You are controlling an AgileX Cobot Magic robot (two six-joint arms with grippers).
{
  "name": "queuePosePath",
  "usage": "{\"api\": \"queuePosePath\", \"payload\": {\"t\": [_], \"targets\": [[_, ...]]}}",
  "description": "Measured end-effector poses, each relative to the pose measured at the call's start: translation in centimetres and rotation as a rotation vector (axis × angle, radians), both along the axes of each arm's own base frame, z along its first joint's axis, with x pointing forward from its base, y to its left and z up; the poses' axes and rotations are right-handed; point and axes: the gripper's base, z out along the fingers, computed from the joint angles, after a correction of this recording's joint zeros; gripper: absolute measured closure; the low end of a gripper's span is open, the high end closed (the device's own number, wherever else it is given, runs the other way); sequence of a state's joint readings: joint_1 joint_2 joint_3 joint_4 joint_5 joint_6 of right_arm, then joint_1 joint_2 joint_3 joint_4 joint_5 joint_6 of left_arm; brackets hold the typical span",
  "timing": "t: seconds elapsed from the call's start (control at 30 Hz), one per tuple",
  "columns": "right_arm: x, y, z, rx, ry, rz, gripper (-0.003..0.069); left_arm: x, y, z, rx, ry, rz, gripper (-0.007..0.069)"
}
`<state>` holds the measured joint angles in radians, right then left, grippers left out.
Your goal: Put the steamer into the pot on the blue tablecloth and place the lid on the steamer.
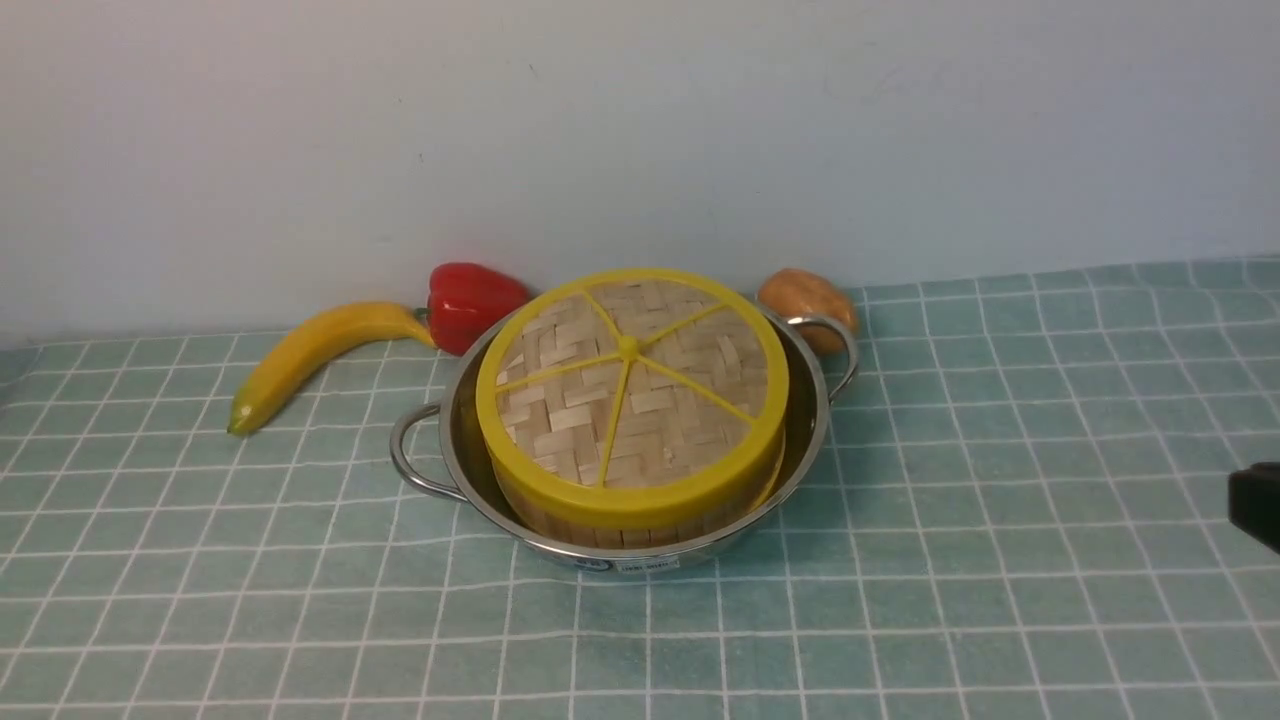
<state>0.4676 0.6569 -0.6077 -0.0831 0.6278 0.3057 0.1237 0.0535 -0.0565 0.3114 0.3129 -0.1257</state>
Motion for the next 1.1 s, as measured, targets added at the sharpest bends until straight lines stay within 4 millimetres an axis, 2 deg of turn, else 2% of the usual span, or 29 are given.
{"api": "queuePosePath", "payload": {"t": [0.03, 0.13, 0.77, 0.9, 1.07, 1.1], "targets": [[0.0, 0.0, 0.0, 0.000, 0.000, 0.000, 0.0591, -0.1, 0.0, -1.1, 0.000, 0.005, 0.000, 0.0602], [0.0, 0.0, 0.0, 0.001, 0.000, 0.000, 0.0581, -0.2, 0.0, -1.8, -0.001, 0.008, -0.001, 0.0592], [-0.3, -0.2, 0.2, 0.006, -0.017, -0.005, 0.0489, -0.2, 0.0, -1.7, 0.009, -0.008, -0.004, 0.0560], [-1.1, -1.6, 0.5, 0.016, -0.084, -0.075, 0.0470, -0.2, 0.0, -1.7, 0.009, -0.008, -0.004, 0.0550], [-3.5, -4.0, -1.5, 0.041, -0.194, -0.228, 0.0446, -0.2, 0.0, -1.7, 0.009, -0.008, -0.004, 0.0539], [-4.2, -4.5, -2.8, 0.045, -0.220, -0.276, 0.0438, -0.2, 0.0, -1.7, 0.009, -0.008, -0.004, 0.0539]]}}
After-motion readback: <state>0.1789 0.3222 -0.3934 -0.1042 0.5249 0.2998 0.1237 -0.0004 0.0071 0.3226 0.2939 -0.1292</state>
